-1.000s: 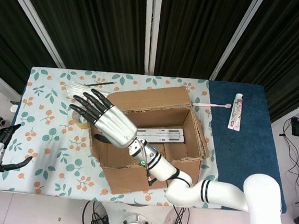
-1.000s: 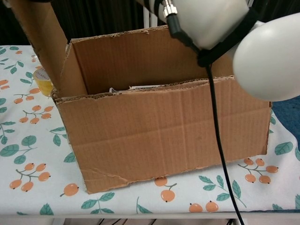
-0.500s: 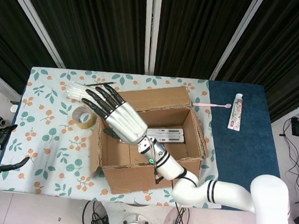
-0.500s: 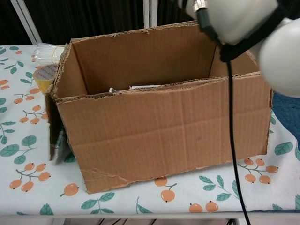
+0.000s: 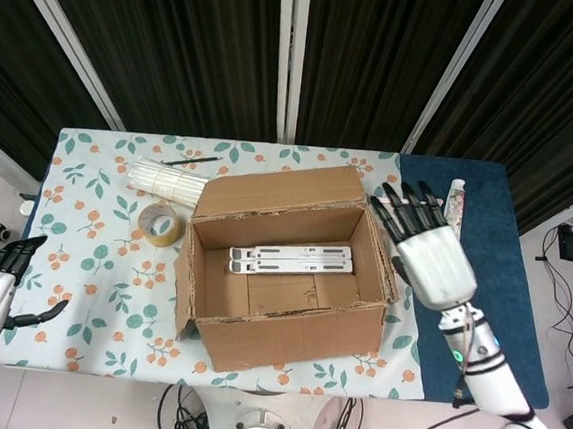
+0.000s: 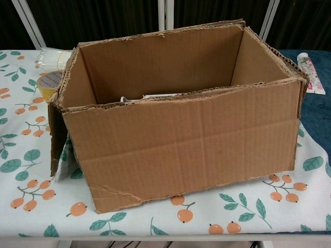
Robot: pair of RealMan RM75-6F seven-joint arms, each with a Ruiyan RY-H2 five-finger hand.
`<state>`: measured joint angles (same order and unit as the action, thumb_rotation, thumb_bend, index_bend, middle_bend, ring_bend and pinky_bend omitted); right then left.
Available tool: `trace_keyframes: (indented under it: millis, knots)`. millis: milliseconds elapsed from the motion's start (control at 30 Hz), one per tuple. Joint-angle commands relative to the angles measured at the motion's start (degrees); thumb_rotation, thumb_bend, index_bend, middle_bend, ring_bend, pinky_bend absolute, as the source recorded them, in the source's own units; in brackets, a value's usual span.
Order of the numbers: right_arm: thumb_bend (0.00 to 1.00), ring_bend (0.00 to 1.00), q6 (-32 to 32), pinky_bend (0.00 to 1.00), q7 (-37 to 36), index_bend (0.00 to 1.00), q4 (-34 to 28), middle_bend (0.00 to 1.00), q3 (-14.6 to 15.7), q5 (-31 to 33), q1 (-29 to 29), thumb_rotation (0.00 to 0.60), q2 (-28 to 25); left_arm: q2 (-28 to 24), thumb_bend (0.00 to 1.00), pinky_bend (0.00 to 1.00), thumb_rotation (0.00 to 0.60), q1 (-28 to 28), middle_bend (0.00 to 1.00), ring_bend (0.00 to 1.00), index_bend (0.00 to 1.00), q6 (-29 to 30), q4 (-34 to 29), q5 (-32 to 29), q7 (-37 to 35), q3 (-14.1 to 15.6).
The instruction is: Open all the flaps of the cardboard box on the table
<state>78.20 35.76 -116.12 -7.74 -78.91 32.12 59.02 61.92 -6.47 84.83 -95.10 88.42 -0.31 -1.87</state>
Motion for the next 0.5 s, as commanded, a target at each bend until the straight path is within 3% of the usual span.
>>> trace_keyframes:
  millis: [33, 200, 333, 500]
  knots:
    - [0.13, 0.0, 11.46, 0.0, -13.74, 0.0, 9.31, 0.0, 10.91, -5.6, -15.68, 0.6, -2.55, 0.86, 0.15, 0.24, 0.291, -0.3, 0.12, 0.13, 0.08, 0.52, -0.29, 0.61, 1.69, -0.27]
    - [0.13, 0.0, 15.44, 0.0, -21.04, 0.0, 18.46, 0.0, 13.43, -6.09, -22.59, 0.6, 2.64, 1.41, 0.13, 0.24, 0.294, -0.6, 0.12, 0.13, 0.09, 0.45, 0.17, 0.61, 3.81, -0.48]
    - [0.13, 0.0, 16.16, 0.0, -27.05, 0.0, 22.52, 0.0, 12.83, -5.43, -25.2, 0.6, 5.26, 1.01, 0.13, 0.24, 0.295, -0.88, 0.12, 0.13, 0.09, -0.55, 0.04, 0.46, 6.78, -0.08]
    - [0.13, 0.0, 16.15, 0.0, -28.56, 0.0, 24.83, 0.0, 11.16, -3.98, -26.66, 0.6, 6.33, 0.52, 0.13, 0.24, 0.294, -0.91, 0.12, 0.12, 0.09, -1.5, -0.43, -0.29, 7.32, 0.26]
